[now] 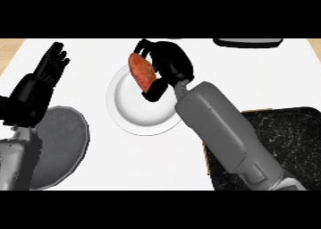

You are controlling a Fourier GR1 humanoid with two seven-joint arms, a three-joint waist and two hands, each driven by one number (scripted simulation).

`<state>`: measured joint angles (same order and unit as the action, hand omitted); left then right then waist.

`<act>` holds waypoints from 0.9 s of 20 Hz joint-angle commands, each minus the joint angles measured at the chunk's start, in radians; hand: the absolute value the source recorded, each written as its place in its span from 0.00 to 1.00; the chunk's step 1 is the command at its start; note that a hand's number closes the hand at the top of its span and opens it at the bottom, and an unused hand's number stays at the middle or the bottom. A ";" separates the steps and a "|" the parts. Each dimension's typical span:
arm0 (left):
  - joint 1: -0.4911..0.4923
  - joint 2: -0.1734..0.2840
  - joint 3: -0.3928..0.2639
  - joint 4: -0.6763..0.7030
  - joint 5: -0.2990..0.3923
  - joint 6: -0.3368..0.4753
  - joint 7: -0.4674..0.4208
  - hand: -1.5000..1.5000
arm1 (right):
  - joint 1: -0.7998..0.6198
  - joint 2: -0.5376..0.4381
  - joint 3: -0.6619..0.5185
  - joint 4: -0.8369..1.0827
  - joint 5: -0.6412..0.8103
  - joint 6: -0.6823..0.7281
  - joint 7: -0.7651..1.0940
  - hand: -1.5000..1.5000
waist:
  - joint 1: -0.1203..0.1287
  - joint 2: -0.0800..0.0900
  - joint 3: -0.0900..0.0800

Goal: Pick the sweet potato from the tray and place it in the plate

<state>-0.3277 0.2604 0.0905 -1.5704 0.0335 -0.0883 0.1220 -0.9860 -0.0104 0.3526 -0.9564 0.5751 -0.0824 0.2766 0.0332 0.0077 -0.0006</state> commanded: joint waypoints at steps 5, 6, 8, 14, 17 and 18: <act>-0.047 -0.026 -0.028 0.034 -0.018 -0.001 0.002 0.50 | -0.134 0.010 0.167 0.310 -0.142 -0.132 -0.031 1.00 | 0.044 0.012 0.000; -0.048 -0.045 -0.038 0.042 -0.042 0.022 -0.031 0.50 | -0.113 0.010 0.116 0.334 -0.176 -0.176 -0.047 1.00 | 0.030 0.010 0.000; -0.041 -0.035 -0.027 0.014 -0.011 0.001 -0.005 0.50 | -0.092 0.010 0.166 0.336 -0.246 -0.231 -0.008 0.00 | 0.049 0.011 0.000; -0.084 -0.030 -0.035 0.015 -0.022 0.001 0.028 0.50 | -0.107 0.010 0.212 0.341 -0.438 -0.233 -0.081 0.00 | 0.080 0.017 0.001; -0.033 -0.034 -0.037 0.037 -0.025 -0.012 -0.024 0.50 | -0.106 0.010 0.166 0.374 -0.496 -0.267 -0.206 0.00 | 0.066 0.019 0.001; -0.066 -0.034 -0.028 0.014 -0.010 -0.008 0.001 0.50 | -0.105 0.010 0.156 0.377 -0.513 -0.312 -0.229 0.00 | 0.075 0.020 0.001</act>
<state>-0.3844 0.2268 0.0569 -1.5527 0.0201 -0.0978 0.1227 -1.0858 -0.0002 0.5293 -0.5931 0.1470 -0.3353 0.1279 0.1036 0.0261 0.0001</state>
